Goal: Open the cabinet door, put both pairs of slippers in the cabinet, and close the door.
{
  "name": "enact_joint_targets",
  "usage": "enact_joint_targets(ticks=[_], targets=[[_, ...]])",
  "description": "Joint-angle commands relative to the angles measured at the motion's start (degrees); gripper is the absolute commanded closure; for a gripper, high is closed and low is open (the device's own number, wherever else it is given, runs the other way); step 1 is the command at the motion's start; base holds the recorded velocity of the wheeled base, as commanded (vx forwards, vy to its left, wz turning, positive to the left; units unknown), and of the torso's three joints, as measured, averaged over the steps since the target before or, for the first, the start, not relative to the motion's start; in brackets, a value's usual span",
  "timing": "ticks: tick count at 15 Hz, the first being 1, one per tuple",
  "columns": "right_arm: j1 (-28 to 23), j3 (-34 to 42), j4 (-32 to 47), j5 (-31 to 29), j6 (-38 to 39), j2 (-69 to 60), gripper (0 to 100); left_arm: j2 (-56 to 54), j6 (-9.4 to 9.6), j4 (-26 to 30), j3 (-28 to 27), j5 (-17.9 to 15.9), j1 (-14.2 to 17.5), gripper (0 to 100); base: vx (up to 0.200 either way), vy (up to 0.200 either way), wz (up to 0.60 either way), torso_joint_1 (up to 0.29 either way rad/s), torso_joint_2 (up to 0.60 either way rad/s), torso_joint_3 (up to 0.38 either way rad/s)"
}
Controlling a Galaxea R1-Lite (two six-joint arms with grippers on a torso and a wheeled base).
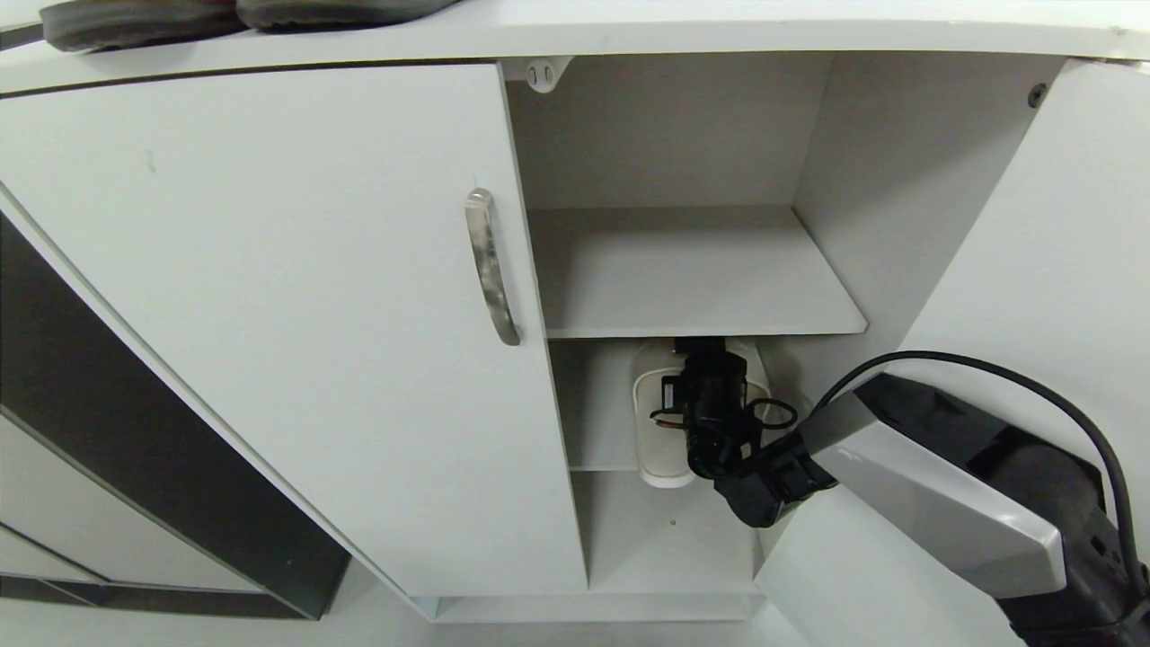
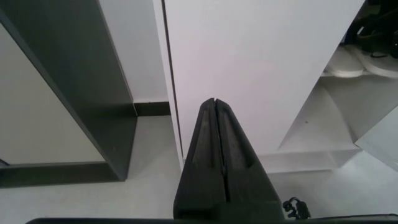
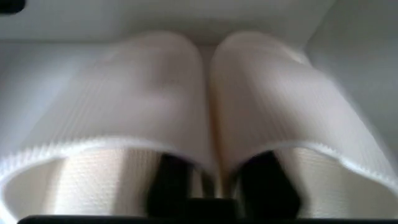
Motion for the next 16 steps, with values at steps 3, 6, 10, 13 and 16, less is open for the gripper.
enact_joint_targets(ticks=[3,6,10,13,16], targets=[[0.1,0.9,-0.2,-0.1,0.1,0.1,0,0.1,-0.08,0.0,0.0,0.0,0.0,100,0.000,0.000,0.00,0.000,0.00,0.000],[1.5,7.8,-2.4,-0.3,0.1,-4.1,0,0.1,-0.08,0.0,0.0,0.0,0.0,100,0.000,0.000,0.00,0.000,0.00,0.000],[5.3,22.7,-9.8,-0.4,-0.2,-11.7,0,0.1,0.01,0.0,0.0,0.0,0.0,100,0.000,0.000,0.00,0.000,0.00,0.000],[8.3,31.2,-13.6,-0.4,-0.2,-16.5,0,0.1,0.01,0.0,0.0,0.0,0.0,100,0.000,0.000,0.00,0.000,0.00,0.000],[8.5,37.6,-17.8,-0.3,0.7,-18.2,0,0.1,0.01,0.0,0.0,0.0,0.0,100,0.000,0.000,0.00,0.000,0.00,0.000]])
